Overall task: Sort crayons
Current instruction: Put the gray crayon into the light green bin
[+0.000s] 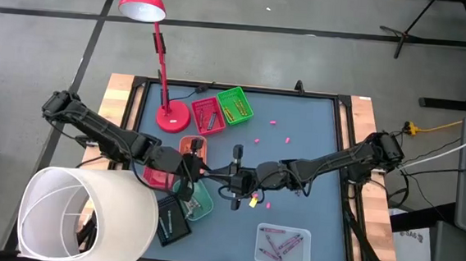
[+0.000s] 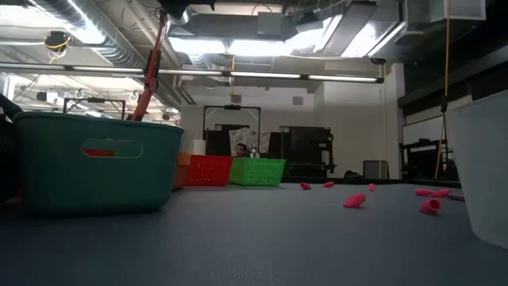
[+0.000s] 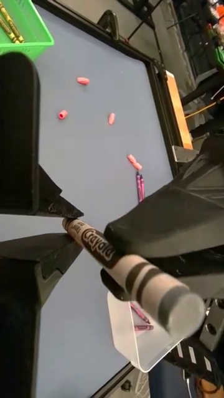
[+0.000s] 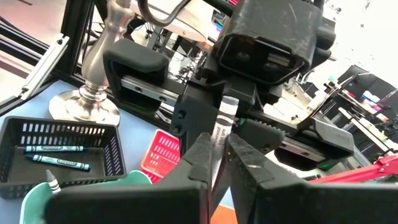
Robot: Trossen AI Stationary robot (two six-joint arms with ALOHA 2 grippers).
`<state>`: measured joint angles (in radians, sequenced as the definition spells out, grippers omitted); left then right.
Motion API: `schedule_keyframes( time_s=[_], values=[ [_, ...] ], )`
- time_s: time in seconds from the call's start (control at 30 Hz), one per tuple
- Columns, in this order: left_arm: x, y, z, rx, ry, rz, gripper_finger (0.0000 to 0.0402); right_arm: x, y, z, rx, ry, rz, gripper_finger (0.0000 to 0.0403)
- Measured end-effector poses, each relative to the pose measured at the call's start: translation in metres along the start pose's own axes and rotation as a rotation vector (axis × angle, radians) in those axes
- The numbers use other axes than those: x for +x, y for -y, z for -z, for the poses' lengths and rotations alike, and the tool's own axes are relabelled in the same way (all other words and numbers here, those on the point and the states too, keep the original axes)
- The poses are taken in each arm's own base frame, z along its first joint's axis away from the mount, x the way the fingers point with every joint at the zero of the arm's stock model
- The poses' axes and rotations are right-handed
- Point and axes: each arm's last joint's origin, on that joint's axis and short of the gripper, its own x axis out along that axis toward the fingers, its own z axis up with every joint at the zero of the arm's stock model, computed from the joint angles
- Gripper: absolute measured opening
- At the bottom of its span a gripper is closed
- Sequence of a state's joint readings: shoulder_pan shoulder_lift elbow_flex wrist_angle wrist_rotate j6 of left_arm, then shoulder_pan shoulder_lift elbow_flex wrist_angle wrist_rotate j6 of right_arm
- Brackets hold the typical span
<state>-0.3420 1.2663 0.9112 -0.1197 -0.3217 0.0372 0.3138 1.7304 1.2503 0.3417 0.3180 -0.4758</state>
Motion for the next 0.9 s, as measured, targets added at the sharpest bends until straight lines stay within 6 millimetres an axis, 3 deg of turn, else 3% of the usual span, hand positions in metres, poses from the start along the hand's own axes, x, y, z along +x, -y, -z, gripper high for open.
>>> schedule_keyframes(
  time_s=[0.13,0.5,0.7,0.9],
  values=[
    [0.0,0.0,0.0,-0.001,0.0,0.003,0.0016,0.0,0.0,0.0,-0.002,-0.004,-0.001,0.0044],
    [0.0,0.0,0.0,-0.009,0.002,0.003,0.0015,0.0,-0.004,0.009,0.014,-0.085,-0.046,0.0138],
    [0.0,0.0,0.007,-0.062,-0.071,0.002,0.0015,-0.004,-0.011,0.024,-0.024,-0.243,-0.12,0.0146],
    [-0.003,0.002,0.025,-0.179,-0.256,0.051,0.0015,-0.011,-0.019,0.042,-0.085,-0.418,-0.237,0.0145]
  ],
)
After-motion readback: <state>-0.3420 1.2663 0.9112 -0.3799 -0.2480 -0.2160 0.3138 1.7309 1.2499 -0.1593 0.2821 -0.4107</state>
